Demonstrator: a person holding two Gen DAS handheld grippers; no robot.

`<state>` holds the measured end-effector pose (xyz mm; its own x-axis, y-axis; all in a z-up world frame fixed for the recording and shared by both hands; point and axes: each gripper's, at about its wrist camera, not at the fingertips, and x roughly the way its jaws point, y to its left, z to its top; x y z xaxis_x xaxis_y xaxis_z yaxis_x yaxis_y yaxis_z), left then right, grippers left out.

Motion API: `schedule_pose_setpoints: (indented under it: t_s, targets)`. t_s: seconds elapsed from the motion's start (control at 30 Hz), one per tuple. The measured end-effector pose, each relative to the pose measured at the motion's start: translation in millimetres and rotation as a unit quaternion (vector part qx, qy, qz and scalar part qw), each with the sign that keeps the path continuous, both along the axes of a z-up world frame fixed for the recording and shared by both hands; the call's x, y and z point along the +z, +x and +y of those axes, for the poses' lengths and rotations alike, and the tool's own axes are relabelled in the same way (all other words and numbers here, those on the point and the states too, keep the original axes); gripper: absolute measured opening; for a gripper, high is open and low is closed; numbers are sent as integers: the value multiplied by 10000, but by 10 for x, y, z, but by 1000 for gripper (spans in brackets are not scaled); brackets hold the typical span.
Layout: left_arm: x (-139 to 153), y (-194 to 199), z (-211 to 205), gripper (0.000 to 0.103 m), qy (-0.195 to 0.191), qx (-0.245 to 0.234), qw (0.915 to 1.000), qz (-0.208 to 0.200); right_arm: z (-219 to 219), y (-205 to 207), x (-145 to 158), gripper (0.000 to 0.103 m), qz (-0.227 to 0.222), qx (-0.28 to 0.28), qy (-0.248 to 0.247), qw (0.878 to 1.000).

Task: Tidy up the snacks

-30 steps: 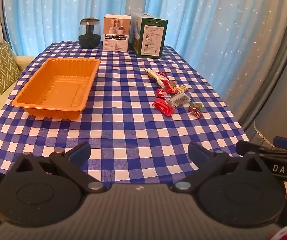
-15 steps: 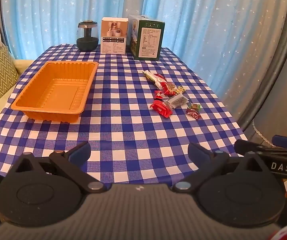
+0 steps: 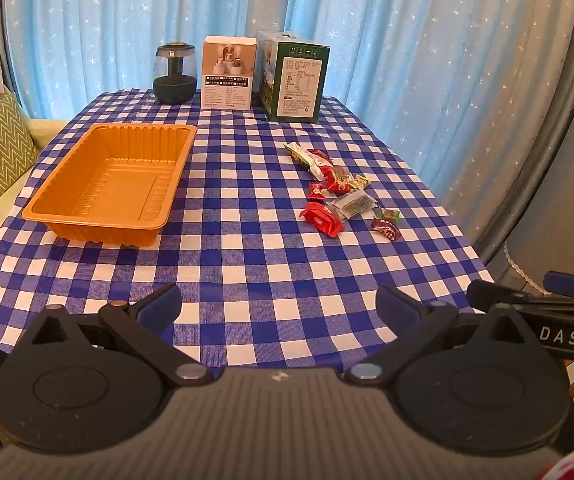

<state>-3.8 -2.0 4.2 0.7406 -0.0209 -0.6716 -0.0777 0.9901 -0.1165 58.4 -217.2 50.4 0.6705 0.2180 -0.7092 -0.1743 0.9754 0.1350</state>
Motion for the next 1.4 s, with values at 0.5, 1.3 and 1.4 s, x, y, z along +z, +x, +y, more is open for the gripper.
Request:
schedule_pose_setpoints:
  t_s: [0.5,1.3,1.4]
  targets:
    - [15,5,-22,103,5,-7,10000,-2,-29,19,-16,102,-1,-26,12,10000]
    - [21,1,-40,103,1,-8,10000,2,-40,3,-40,102,4,-28,2,10000]
    - [23,3,-42,103,1,-10,10000,3,-36,-3,-61,102,2,-35,1,10000]
